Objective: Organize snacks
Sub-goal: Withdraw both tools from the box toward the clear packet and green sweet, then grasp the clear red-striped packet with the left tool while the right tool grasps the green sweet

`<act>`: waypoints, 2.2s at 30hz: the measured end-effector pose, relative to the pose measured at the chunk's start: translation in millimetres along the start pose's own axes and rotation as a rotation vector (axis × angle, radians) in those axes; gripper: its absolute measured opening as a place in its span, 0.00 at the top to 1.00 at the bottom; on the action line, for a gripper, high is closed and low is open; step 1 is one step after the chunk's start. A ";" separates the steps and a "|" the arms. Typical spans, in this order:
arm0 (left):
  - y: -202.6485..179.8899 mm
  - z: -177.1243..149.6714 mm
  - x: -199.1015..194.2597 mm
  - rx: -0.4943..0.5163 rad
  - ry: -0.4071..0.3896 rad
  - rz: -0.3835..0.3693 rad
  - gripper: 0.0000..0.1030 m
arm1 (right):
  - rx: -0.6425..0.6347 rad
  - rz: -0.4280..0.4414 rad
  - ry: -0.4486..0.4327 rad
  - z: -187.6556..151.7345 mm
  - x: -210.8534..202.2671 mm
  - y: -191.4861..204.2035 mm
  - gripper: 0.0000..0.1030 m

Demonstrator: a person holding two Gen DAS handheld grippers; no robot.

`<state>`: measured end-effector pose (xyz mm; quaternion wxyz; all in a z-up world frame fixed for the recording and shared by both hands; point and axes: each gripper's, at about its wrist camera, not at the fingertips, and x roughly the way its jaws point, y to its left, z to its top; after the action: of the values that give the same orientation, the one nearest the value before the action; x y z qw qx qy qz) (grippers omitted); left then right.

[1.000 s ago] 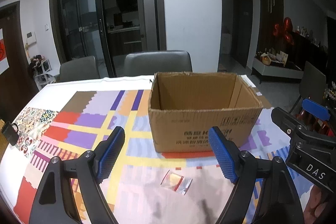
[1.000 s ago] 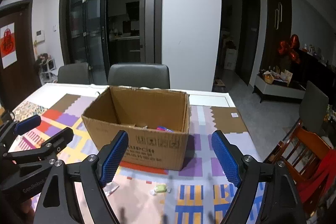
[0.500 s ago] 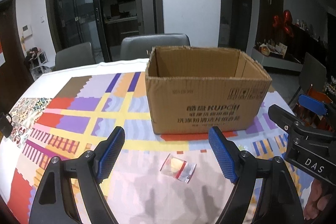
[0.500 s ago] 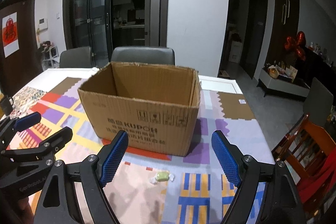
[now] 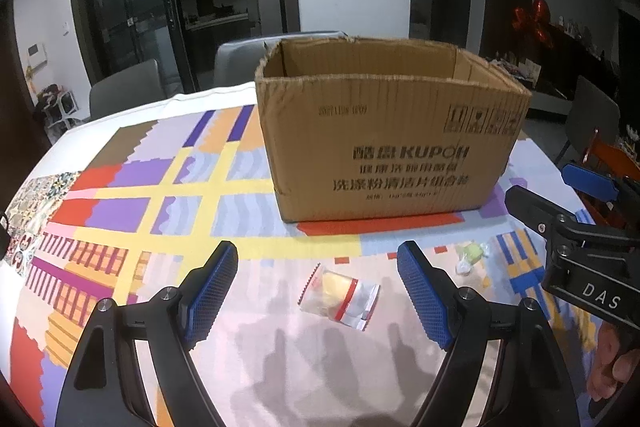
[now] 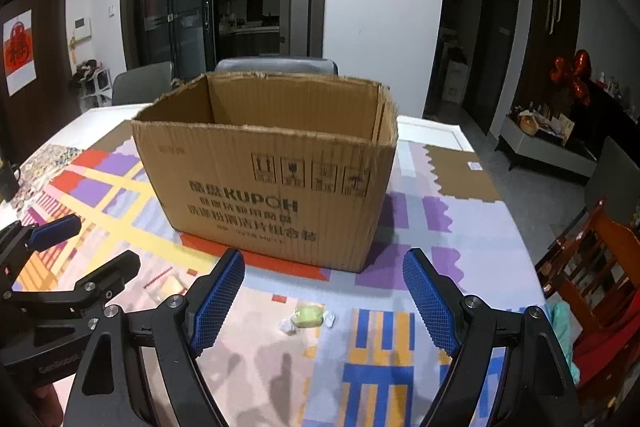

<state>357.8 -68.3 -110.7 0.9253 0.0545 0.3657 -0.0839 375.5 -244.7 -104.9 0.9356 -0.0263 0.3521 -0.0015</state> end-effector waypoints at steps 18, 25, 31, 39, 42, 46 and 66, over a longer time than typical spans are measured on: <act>-1.3 -28.6 45.2 0.029 0.089 -0.039 0.21 | -0.006 0.017 0.094 -29.0 43.0 4.5 0.20; 2.9 -37.5 63.8 0.018 0.131 -0.060 0.21 | -0.008 0.018 0.133 -40.3 58.4 9.9 0.20; 7.1 -36.3 78.4 0.013 0.149 -0.072 0.21 | 0.001 -0.003 0.162 -46.5 70.6 8.6 0.20; 7.5 -35.9 81.9 0.004 0.164 -0.090 0.21 | 0.034 -0.010 0.202 -53.3 84.1 3.7 0.20; 8.8 -35.7 82.6 0.002 0.161 -0.098 0.25 | 0.043 -0.011 0.206 -54.5 86.3 3.1 0.21; 5.2 -36.7 79.6 0.015 0.152 -0.106 0.37 | 0.056 -0.004 0.218 -54.5 90.3 2.1 0.31; -2.2 -37.3 72.7 0.014 0.133 -0.130 0.70 | 0.042 0.042 0.213 -55.6 83.8 12.6 0.70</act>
<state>384.7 -72.8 -187.8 0.8911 0.0426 0.4288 -0.1427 401.7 -236.6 -202.5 0.8931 0.0013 0.4499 0.0079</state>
